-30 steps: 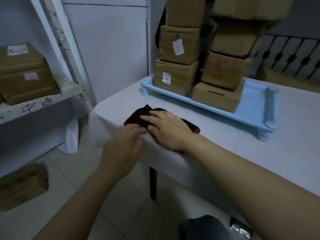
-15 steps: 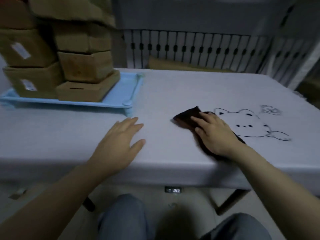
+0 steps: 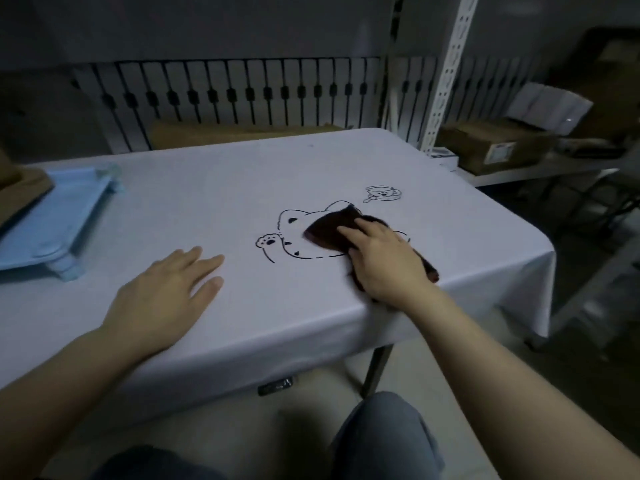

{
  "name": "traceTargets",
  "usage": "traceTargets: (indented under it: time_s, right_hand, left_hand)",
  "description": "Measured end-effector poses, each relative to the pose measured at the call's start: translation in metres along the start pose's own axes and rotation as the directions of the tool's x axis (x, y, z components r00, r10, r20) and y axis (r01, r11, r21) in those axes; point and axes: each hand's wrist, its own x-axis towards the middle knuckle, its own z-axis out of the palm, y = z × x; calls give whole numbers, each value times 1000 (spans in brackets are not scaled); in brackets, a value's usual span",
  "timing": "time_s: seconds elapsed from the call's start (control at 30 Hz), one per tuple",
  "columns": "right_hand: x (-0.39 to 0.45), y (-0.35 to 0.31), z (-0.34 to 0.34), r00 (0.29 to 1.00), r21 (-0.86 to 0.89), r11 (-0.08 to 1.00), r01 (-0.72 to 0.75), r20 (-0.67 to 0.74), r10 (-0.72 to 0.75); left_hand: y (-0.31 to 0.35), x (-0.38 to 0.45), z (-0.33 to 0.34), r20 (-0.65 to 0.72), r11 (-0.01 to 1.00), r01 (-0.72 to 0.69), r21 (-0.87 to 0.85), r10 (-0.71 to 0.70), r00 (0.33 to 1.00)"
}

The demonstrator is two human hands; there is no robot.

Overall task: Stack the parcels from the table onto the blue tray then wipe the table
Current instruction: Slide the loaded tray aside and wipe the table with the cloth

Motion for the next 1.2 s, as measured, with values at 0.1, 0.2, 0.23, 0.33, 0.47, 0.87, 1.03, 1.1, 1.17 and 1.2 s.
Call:
traceTargets:
  time_s: [0.1, 0.2, 0.23, 0.33, 0.47, 0.87, 1.03, 1.1, 1.17, 1.2]
  right_hand:
    - [10, 67, -14, 967, -49, 965, -256, -25, 255]
    - [27, 89, -21, 880, -75, 877, -474, 3, 476]
    - [33, 83, -19, 867, -83, 864, -496, 6, 498]
    - [40, 29, -5, 968, -53, 967, -248, 6, 249]
    - [14, -45, 10, 945, 104, 945, 309, 78, -317]
    - [160, 79, 0, 851, -31, 851, -525, 18, 526]
    - [207, -46, 34, 988, 116, 988, 104, 101, -116]
    - [189, -103, 43, 874, 250, 868, 429, 130, -469]
    - [164, -143, 47, 672, 395, 667, 632, 151, -725]
    - [154, -153, 49, 571, 442, 574, 689, 157, -806]
  left_hand:
    - [4, 2, -3, -20, 1000, 7, -7, -7, 1000]
    - [5, 4, -7, -14, 1000, 18, 5, -18, 1000]
    - [6, 6, -8, -8, 1000, 24, 13, -24, 1000]
    - [6, 16, -11, -12, 997, 55, 57, -55, 998]
    - [5, 36, -16, -30, 983, 69, 171, -65, 997]
    - [-19, 102, -34, 164, 990, 94, 101, -110, 980]
    - [-43, 127, -42, 248, 974, 213, 77, -225, 942]
    - [-55, 134, -47, 196, 963, 268, 31, -268, 943]
    - [-63, 137, -54, 133, 954, 299, 28, -300, 944]
    - [-66, 139, -57, 119, 947, 318, 34, -320, 940]
